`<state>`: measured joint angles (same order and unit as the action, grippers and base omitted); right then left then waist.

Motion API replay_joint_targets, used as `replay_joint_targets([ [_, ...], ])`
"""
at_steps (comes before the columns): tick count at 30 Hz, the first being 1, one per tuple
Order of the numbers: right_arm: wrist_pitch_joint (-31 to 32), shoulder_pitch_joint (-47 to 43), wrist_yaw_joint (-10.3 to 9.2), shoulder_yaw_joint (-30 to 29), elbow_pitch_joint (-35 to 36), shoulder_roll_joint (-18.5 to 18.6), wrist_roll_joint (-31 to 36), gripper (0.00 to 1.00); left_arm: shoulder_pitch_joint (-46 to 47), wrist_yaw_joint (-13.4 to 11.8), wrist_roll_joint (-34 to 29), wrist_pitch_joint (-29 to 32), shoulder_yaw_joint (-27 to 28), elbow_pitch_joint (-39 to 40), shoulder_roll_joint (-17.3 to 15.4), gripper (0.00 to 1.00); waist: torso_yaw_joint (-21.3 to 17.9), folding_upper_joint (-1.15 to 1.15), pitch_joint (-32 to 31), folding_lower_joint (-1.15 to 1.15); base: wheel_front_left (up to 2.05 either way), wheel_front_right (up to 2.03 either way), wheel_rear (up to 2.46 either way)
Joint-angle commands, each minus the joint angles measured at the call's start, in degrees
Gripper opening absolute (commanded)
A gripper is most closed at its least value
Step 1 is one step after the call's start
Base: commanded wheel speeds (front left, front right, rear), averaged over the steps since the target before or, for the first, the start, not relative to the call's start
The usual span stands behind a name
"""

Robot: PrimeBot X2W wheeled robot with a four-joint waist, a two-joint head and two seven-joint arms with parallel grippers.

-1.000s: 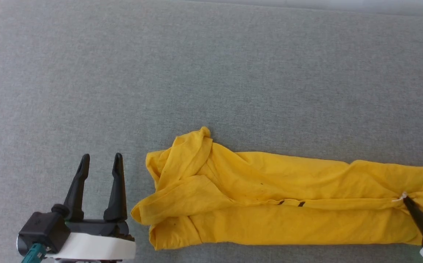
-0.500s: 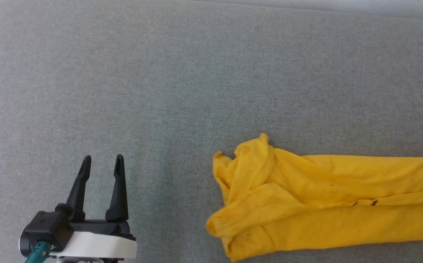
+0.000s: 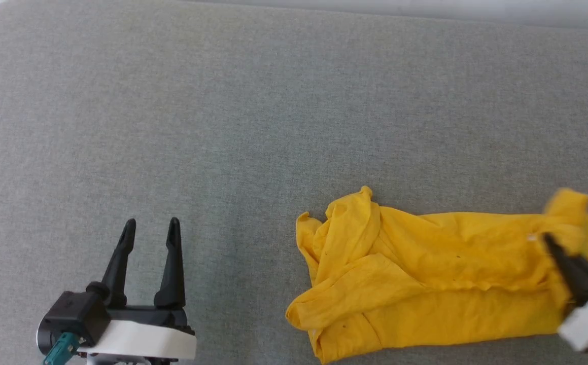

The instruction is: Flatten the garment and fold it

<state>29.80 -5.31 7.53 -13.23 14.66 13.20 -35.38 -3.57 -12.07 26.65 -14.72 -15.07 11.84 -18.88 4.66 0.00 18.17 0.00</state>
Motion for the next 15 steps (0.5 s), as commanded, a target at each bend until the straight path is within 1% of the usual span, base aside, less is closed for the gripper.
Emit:
replay_joint_targets([
  [1,0.38,-0.45,-0.04,0.90,0.76,-0.42,-0.40,0.00,0.99,0.43,-0.06,-0.28,-0.05,-0.20,0.28,1.00,0.09,0.00,-0.11,0.00,0.00,0.00,0.00],
  [7,4.56,0.25,-0.04,12.01,5.29,-1.98,-0.39,0.00,1.11,0.98,0.27,-0.28,-0.47,-1.10,0.58,1.00,0.91,0.00,-0.66,0.00,0.00,0.00,0.00],
  [11,6.10,1.97,-0.04,19.54,6.71,-2.61,-0.08,0.00,1.26,1.40,0.57,-0.28,-0.82,-1.73,0.81,1.00,1.67,0.00,-1.02,0.00,0.00,0.00,0.00],
  [15,6.88,3.96,-0.04,25.57,7.13,-3.75,0.39,0.00,1.40,1.73,0.78,-0.28,-1.13,-2.26,1.04,1.00,2.34,0.00,-1.23,0.00,0.00,0.00,0.00],
])
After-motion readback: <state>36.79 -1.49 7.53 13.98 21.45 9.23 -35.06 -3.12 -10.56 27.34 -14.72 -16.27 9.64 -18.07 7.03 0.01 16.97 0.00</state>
